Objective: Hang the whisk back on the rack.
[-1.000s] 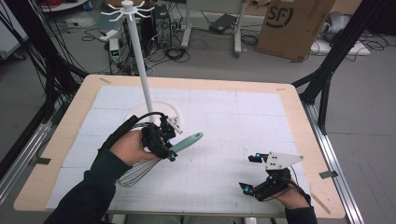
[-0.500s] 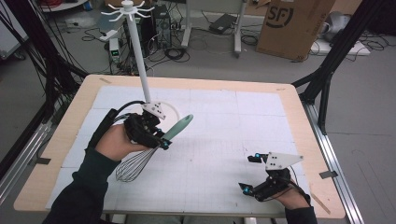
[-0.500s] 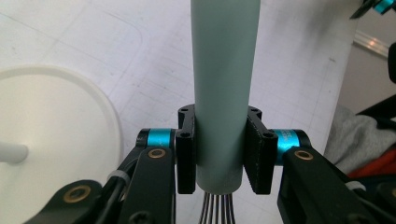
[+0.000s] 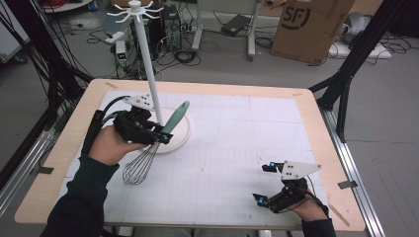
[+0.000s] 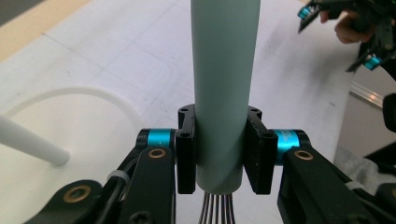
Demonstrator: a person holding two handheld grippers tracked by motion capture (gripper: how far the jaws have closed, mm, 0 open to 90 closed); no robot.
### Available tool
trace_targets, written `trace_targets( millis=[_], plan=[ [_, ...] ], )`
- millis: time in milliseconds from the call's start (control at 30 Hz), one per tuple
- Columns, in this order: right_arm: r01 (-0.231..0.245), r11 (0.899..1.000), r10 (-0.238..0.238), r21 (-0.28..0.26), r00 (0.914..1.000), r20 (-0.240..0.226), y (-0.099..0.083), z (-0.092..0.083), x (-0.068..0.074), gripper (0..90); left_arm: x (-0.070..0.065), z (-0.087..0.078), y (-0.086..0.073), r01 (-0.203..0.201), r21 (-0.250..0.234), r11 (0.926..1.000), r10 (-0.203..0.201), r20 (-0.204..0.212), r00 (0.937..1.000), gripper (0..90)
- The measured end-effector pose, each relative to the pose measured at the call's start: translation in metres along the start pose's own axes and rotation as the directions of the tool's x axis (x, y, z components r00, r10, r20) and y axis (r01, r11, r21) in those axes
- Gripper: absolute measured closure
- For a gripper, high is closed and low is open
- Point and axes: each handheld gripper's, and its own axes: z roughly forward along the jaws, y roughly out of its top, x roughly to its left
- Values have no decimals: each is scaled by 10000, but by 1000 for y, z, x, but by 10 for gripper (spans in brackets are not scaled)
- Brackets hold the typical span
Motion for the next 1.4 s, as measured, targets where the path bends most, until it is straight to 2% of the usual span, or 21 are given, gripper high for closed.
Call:
trace_targets(
  millis=[67, 167, 500, 700, 933, 1200, 1267, 1400],
  plan=[
    [-6, 10000, 6, 1, 10000, 5, 0, 0, 0, 5, 2, -4, 0, 95, -177, 9998, -95, -2, 10000, 694],
    [-3, 10000, 3, 39, 10000, -2, 0, 0, 0, 5, 5, -10, -1, 173, -633, 9978, -197, -378, 9991, 694],
    [-2, 10000, 2, 98, 10000, -11, 0, 0, 0, 5, 15, -26, -3, 470, -1202, 9916, -548, -620, 9966, 694],
    [35, 9999, -35, 103, 10000, 1, 0, 0, 0, 5, 20, -42, -1, 666, -1896, 9796, -827, -782, 9935, 694],
    [7, 9999, -6, 125, 10000, -63, 0, 0, 0, 5, 24, -61, 8, 473, -2345, 9710, -816, -1389, 9869, 694],
    [20, 9999, -19, 139, 10000, -38, 0, 1, 0, 5, 30, -83, 16, 608, -3063, 9500, -1177, -1711, 9782, 694],
    [17, 9999, -16, 141, 10000, -47, 0, 1, 0, 5, 32, -87, 17, 649, -3198, 9453, -1284, -1817, 9749, 694],
    [-25, 10000, 26, 90, 10000, -58, 0, 1, 0, 5, 37, -95, 17, 772, -3567, 9310, -1573, -2015, 9668, 694]
  ],
)
